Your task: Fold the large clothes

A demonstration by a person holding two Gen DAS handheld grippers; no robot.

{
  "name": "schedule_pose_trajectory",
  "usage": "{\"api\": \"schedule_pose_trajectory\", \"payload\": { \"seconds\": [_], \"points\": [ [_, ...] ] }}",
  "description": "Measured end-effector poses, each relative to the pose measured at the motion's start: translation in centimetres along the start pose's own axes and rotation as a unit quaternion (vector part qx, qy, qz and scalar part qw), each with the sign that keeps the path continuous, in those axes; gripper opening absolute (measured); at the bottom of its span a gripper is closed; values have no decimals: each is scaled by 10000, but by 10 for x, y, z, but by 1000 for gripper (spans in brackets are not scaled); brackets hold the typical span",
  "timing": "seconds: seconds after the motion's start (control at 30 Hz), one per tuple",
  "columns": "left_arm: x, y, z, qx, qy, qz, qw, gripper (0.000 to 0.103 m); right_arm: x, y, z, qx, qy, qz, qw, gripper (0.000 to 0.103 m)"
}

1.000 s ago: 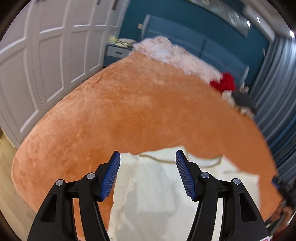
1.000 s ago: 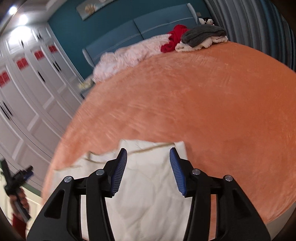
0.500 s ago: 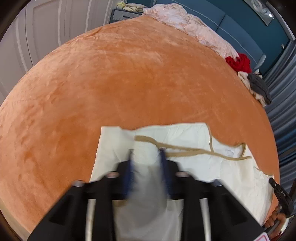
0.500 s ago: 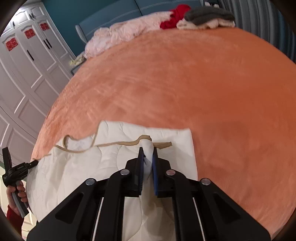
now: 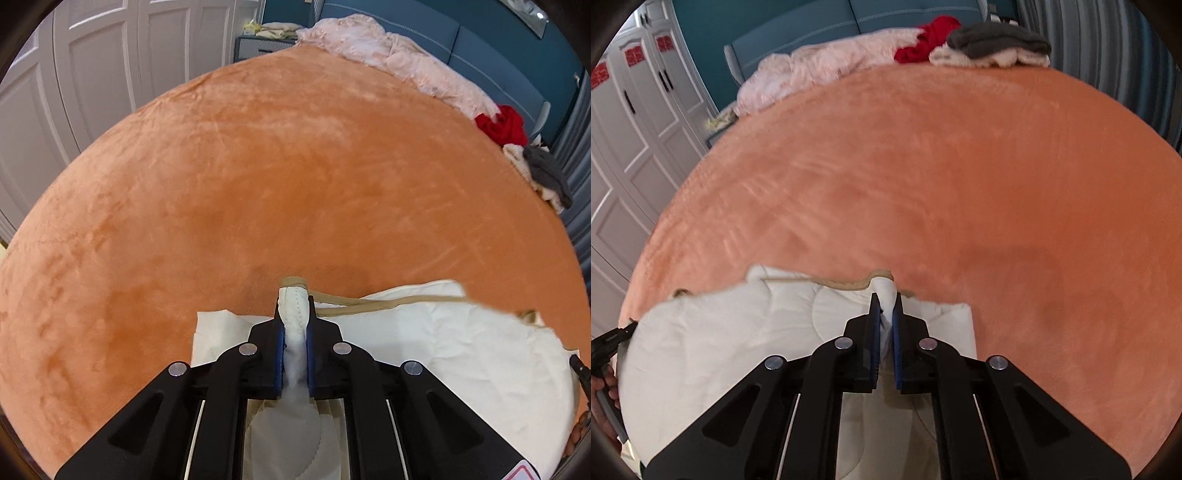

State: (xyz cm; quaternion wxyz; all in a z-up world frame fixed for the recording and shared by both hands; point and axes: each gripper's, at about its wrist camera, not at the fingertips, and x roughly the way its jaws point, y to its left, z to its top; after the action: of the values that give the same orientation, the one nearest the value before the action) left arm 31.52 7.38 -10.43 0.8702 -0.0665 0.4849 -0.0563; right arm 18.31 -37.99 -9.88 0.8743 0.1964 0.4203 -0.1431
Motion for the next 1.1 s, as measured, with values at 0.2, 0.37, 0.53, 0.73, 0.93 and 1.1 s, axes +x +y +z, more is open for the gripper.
{"api": "schedule_pose_trajectory", "payload": {
  "seconds": [0.2, 0.37, 0.53, 0.73, 0.93, 1.1],
  "points": [
    [17, -3, -9, 223, -111, 180, 9995, 11, 22, -3, -13, 5, 148, -16, 9999, 5],
    [21, -3, -9, 195, -149, 297, 9993, 17, 26, 5, -18, -230, 116, -254, 9993, 5],
    [-11, -2, 0, 301, -335, 568, 9974, 40, -12, 6, -7, -165, -257, -524, 9982, 35],
    [-100, -29, 12, 619, -1297, 444, 9886, 58, -77, 48, 1, -523, -938, 4, 9942, 49],
    [-99, -113, -2, 1124, -1121, -575, 9857, 61, -48, 125, -14, -1124, -324, 762, 9902, 33],
    [-41, -156, -31, 1326, -459, -604, 9883, 51, -2, 153, -34, -1277, 319, 893, 9873, 22]
  ]
}}
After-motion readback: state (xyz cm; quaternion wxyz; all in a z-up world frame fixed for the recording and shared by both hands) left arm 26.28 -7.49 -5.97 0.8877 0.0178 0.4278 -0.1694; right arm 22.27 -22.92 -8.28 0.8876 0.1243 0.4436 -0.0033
